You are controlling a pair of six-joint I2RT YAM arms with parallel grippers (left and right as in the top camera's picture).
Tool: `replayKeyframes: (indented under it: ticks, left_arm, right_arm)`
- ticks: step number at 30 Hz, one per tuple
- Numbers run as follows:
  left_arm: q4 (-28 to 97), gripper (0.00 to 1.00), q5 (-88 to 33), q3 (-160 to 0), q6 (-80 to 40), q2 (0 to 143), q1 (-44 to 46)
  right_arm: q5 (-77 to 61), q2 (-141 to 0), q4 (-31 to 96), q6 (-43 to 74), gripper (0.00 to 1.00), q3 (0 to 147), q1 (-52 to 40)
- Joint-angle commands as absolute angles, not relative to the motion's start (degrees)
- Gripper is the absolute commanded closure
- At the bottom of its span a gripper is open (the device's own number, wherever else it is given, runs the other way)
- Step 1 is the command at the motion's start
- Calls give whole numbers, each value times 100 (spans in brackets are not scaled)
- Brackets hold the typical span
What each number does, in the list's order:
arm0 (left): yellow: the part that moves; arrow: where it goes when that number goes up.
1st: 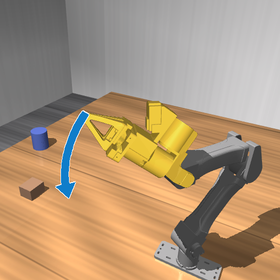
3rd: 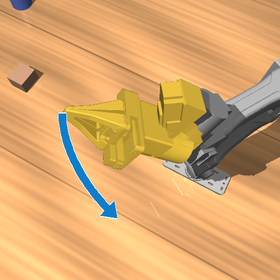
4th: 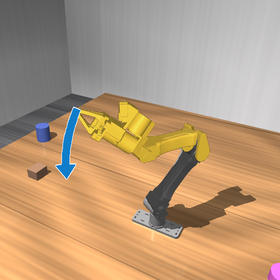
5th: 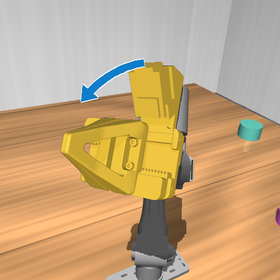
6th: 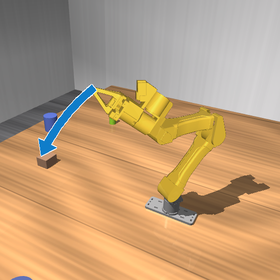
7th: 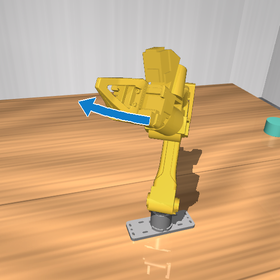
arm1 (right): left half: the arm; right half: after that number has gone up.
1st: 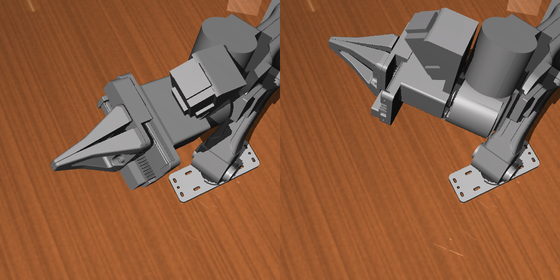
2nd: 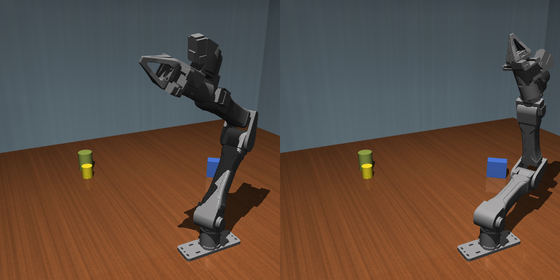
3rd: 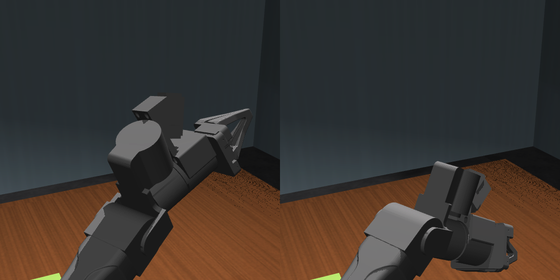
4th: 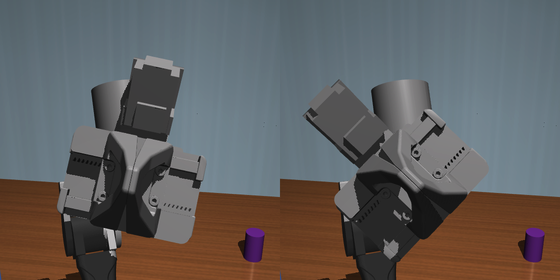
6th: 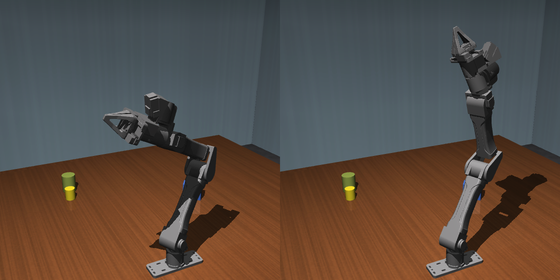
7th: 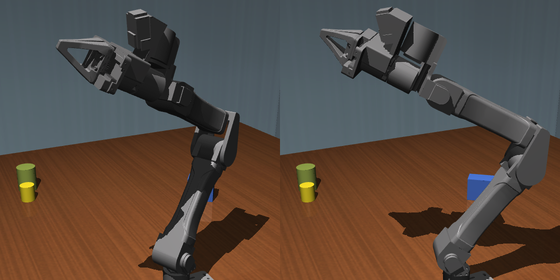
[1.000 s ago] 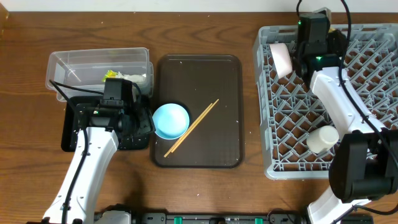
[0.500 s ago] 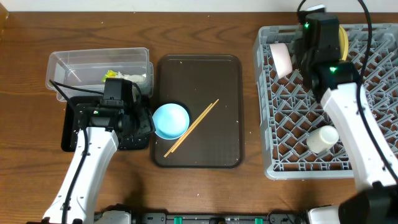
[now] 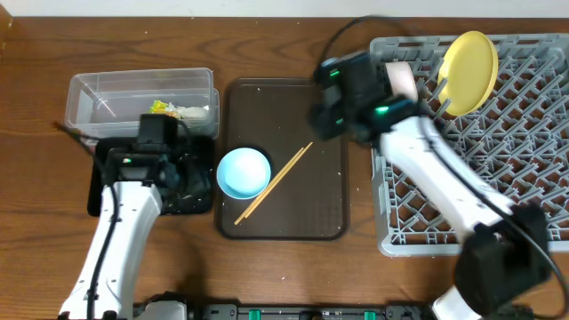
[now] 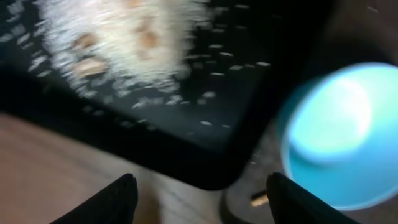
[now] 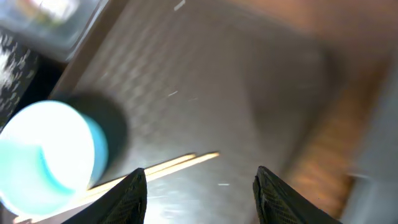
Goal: Sort waste into correct bins and load items into the dishwasher rack
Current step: 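Move right gripper to light-blue bowl and grasp its rim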
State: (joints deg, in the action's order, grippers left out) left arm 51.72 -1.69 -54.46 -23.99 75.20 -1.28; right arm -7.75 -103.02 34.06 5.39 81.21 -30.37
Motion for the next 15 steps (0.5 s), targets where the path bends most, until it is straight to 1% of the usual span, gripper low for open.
replayKeyframes:
  ticks: [1,4,8,11,13,15]
  left_arm:
    - [5304,30,64,-5509,-2648,7456,-526]
    - [5387,30,67,-5509,-2648,7456,-751]
    - [5395,30,62,-5509,-2648,7456,-805]
    - [5398,30,62,-5509,-2648,7456,-808]
    - [5398,30,62,-5509,-2648,7456,-805]
    - [5395,30,54,-5509,-2648,7456,-805]
  right_arm:
    - [-950,-10648,3350,834,46,8162,-3465]
    - [-947,-10949,3234,956,46,8162,-3793]
    - [-950,-11351,3068,1479,52,8162,-4128]
    - [-939,-11555,3028,1715,60,8162,-4252]
    - [-921,-11666,3020,1802,64,8162,-4285]
    - [-923,-11738,2995,1892,71,8162,-4289]
